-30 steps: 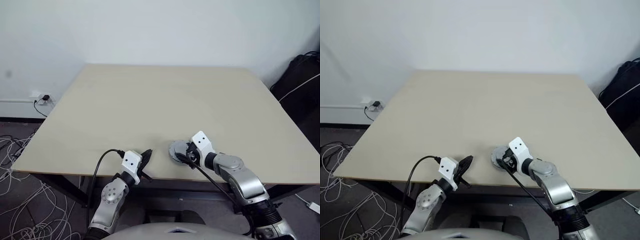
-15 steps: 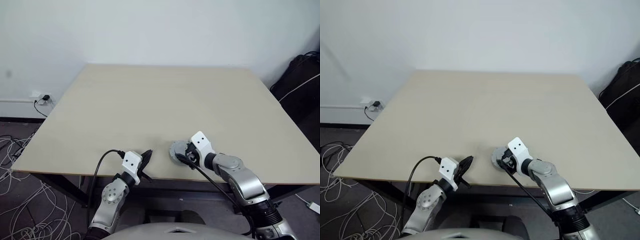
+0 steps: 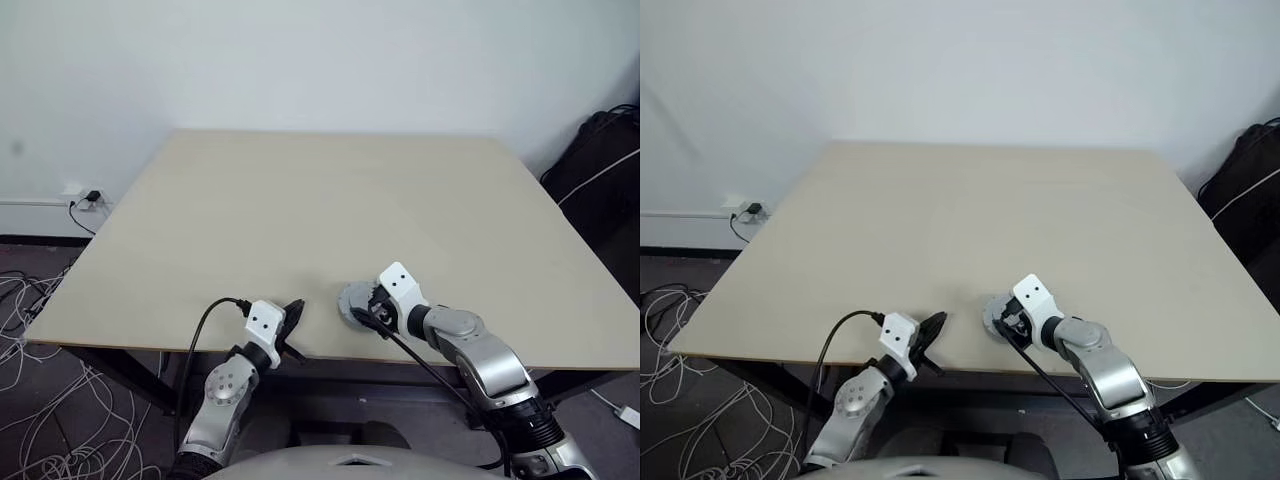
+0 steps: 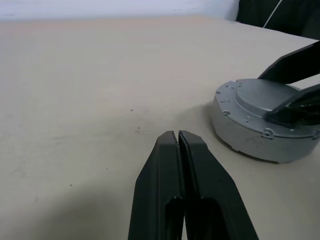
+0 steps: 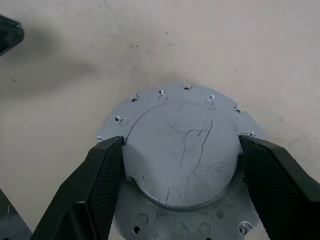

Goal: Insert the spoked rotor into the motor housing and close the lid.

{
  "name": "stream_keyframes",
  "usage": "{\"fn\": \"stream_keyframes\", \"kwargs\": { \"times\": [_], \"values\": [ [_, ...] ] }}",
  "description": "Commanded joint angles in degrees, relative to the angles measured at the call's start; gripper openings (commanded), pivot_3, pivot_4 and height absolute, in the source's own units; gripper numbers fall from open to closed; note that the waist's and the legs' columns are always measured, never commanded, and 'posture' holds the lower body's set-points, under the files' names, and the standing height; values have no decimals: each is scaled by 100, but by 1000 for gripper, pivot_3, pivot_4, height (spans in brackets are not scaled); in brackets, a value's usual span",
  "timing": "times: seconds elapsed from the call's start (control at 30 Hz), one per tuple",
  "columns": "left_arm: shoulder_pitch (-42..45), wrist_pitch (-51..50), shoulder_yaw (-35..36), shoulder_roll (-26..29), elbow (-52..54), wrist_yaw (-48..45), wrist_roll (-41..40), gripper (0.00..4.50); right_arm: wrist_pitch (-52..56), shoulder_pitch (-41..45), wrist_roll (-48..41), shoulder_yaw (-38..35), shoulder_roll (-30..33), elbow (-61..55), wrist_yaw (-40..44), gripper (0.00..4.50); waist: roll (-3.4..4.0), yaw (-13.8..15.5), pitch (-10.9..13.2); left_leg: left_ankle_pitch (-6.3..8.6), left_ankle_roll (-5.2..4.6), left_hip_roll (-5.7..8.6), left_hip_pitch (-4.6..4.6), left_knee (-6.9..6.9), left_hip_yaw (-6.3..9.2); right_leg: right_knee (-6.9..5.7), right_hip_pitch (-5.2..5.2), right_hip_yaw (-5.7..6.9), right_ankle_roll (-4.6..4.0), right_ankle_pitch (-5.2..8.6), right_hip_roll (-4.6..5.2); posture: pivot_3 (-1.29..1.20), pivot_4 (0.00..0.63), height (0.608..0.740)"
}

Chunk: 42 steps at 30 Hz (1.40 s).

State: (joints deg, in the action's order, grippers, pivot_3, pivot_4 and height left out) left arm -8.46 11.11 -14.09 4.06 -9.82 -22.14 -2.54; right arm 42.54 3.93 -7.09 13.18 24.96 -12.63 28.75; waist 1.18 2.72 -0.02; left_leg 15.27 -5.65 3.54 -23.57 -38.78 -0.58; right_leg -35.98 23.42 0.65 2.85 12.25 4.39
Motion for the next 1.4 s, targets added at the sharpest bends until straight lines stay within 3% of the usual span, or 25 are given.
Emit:
{"fn": "stream_keyframes", "kwargs": {
  "times": [0.03, 0.13, 0.3, 0.37, 0.7, 1.03, 1.4],
  "values": [
    [357, -530, -18, -152, 251, 275, 145, 137, 196, -26, 169, -1, 110, 134, -120, 3285, -1, 2, -1, 0, 0, 0, 0, -3, 0, 0, -2, 1, 1, -1, 0, 0, 0, 740],
    [718, -1269, 70, -359, 240, 586, 150, 137, 201, -19, 161, 12, 87, 161, -138, 3285, -4, 10, -2, 1, -1, 0, 0, -15, 1, -2, -6, 3, 8, -5, -2, 0, 0, 740],
    [1427, -2645, 76, -520, 191, 152, -318, 137, 183, -4, 139, 30, 48, 199, -140, 3285, -11, 5, -6, 0, -2, 1, 0, -26, 3, -5, -9, 4, 14, -8, -8, 0, 0, 740],
    [1721, -2734, 97, -583, -12, -348, -675, 137, 169, 13, 139, 35, 40, 221, -141, 3285, -15, 2, -6, 0, -2, 1, 0, -27, 4, -5, -9, 5, 14, -8, -9, 0, 0, 740],
    [3030, -3680, 724, -957, -1510, -1156, -1647, 137, 124, 100, 144, 65, 5, 285, -139, 3285, -32, -26, -8, 0, -2, 1, 1, -31, 9, -5, -13, 5, 12, -9, -12, 0, 0, 740],
    [3538, -4297, 547, -974, -2171, -1612, -1558, 137, 152, 63, 136, 111, -21, 224, -172, 3285, -36, -52, -9, 0, -1, 1, 1, -32, 11, -5, -12, 0, 9, -12, -13, 0, 0, 740],
    [3650, -4449, 555, -961, -2417, -1372, -1351, 137, 192, -20, 127, 70, -26, 163, -285, 3285, -37, -44, -15, 0, -1, 1, 0, -31, 11, -5, -12, 0, 9, -12, -5, 0, 0, 740]
  ]
}}
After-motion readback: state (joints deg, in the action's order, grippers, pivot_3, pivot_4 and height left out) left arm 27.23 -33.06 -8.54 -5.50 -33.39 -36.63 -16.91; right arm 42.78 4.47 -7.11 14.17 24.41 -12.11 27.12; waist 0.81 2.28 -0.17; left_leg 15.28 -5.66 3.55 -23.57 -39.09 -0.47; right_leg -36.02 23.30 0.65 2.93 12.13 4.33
